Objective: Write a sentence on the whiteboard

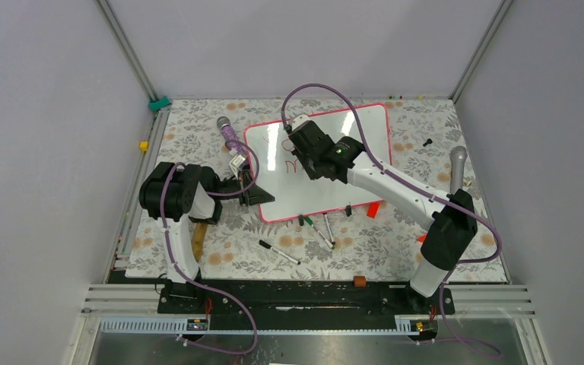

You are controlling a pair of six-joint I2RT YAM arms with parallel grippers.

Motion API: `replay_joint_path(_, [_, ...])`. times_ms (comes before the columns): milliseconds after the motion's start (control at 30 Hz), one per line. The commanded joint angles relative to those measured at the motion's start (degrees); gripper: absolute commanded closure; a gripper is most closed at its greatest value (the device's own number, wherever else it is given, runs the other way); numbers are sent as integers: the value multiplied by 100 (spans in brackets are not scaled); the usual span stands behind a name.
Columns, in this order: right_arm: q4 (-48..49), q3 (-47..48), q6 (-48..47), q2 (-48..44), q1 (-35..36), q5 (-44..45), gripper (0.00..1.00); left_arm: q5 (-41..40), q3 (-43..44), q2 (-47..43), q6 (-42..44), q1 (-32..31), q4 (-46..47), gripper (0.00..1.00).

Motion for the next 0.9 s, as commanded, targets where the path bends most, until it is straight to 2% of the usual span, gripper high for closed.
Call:
replay_joint_path(0, [-212, 133, -85, 28, -48, -81, 100, 214, -6, 202, 388, -97, -66, 100])
replay_joint_path(867, [-38, 254, 2, -132, -136, 285, 100, 220, -6, 203, 391, -99, -62, 100])
